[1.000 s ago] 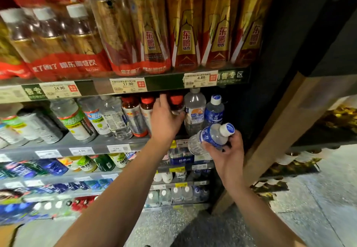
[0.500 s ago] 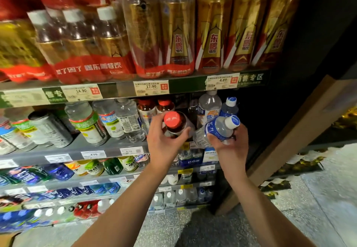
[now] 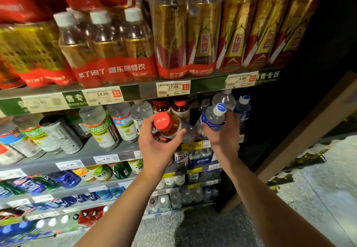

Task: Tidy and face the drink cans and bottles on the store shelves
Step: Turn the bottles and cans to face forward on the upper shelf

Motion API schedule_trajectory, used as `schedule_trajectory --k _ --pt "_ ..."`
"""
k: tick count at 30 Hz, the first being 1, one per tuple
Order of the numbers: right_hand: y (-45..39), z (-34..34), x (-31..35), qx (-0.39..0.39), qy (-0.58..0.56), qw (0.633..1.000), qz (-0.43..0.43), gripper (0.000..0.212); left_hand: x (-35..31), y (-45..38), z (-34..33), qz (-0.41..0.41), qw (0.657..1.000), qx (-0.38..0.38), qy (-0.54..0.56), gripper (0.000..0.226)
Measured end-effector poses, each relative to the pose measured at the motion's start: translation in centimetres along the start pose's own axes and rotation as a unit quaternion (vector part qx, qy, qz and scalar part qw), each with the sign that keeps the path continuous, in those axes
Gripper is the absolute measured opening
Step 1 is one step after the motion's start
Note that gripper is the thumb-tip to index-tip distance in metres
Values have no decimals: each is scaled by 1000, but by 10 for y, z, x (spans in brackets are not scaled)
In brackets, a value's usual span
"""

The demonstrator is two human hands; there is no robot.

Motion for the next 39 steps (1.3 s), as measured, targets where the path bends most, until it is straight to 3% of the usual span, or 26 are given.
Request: schedule_trajectory --k 3,9,14,22,29,31,34,39 --pt "-2 16 -5 -52 -9 998 -42 62 6 -1 3 2 1000 20 -4 55" --pt "-32 13 -22 87 17 995 -45 66 17 1 0 14 999 48 -6 55" --pt "-30 12 -31 120 -19 991 -60 56 18 4 -6 25 998 54 -20 58" --pt "-23 20 -43 144 -8 988 -51 63 17 6 -21 57 996 60 -26 61" --pt "-2 25 -11 43 41 995 84 73 26 12 -22 75 996 31 -31 62" --pt "-2 20 -8 23 27 997 72 73 25 12 -19 77 996 16 -35 59" --pt "-15 -3 -4 68 36 997 18 69 24 13 -11 83 996 -2 -32 56" --pt "-24 -43 1 151 153 977 2 73 26 12 -1 87 996 -9 -27 56"
Point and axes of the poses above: each hand's wrist, its own y-axis away from the middle knuckle, its own z-axis out of the back of the hand, x = y × z, the point moved 6 cm from there along -y, towards the middle knuckle, and after that the axes turned 5 degrees about -x, right-handed, at the moved point
